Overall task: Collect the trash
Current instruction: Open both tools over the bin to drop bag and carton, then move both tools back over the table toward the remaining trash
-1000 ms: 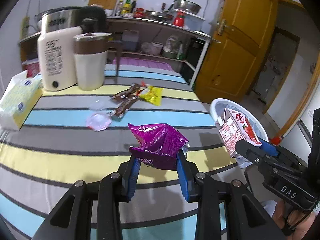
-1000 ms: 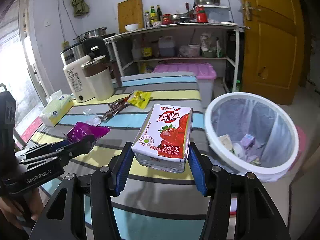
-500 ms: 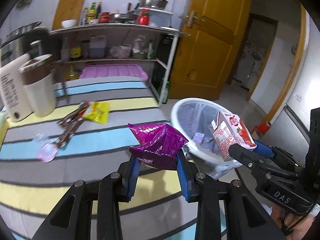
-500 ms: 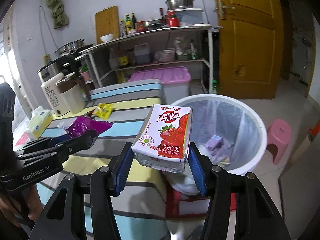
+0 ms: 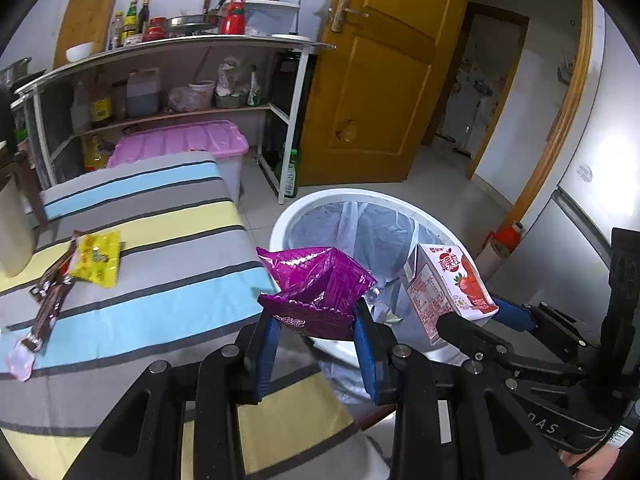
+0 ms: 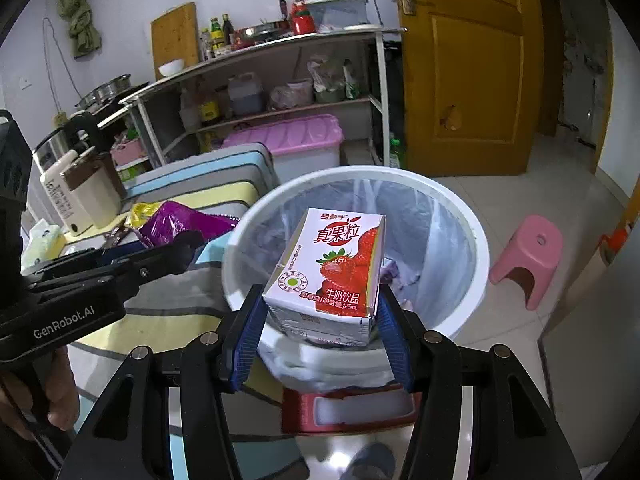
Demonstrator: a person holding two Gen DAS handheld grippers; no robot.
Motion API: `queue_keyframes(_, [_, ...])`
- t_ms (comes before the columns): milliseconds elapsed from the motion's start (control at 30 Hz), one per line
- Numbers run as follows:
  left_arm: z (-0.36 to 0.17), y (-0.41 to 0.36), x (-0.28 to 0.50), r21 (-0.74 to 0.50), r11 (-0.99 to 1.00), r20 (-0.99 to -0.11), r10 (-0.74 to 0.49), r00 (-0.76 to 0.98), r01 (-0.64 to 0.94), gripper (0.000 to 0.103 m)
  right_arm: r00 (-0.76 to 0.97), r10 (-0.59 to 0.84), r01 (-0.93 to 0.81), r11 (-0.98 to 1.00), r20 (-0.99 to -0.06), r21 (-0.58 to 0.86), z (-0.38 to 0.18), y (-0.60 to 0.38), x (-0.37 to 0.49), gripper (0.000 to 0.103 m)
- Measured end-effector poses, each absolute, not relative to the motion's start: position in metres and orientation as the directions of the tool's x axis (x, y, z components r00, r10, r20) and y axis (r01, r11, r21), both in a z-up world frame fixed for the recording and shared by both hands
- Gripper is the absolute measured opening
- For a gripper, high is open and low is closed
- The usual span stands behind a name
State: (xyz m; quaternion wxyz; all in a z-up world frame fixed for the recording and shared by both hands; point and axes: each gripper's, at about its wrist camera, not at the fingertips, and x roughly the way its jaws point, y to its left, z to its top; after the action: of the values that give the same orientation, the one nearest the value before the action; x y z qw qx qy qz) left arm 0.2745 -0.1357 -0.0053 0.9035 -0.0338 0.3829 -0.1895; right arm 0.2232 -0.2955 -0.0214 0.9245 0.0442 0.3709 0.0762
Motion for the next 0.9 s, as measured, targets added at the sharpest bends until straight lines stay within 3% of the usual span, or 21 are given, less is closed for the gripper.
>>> queue_keyframes(367, [-0.011, -0.154, 0.292, -0.204, 0.914, -0.683, -0.389, 0.618, 0.35, 0.037, 0.677, 0.168, -0.096, 0.986, -0.716, 0.139, -0.032, -0.31, 0.243, 0.056])
queue_keyframes(567, [-0.01, -0.152, 0.294, -0.218, 0.908, -0.672, -0.405, 0.62, 0.358, 0.048, 0.685, 0.168, -0.082, 0.985, -0.709, 0.155, -0.033, -0.315, 0.243, 0.056])
queue_keyframes(900, [-0.007, -0.136, 0.28, -0.233, 0.917, -0.658, -0.394, 0.641, 0.324, 0.048, 0.714, 0.178, -0.085, 0.982, -0.677, 0.169, -0.021, -0.313, 0.226, 0.056])
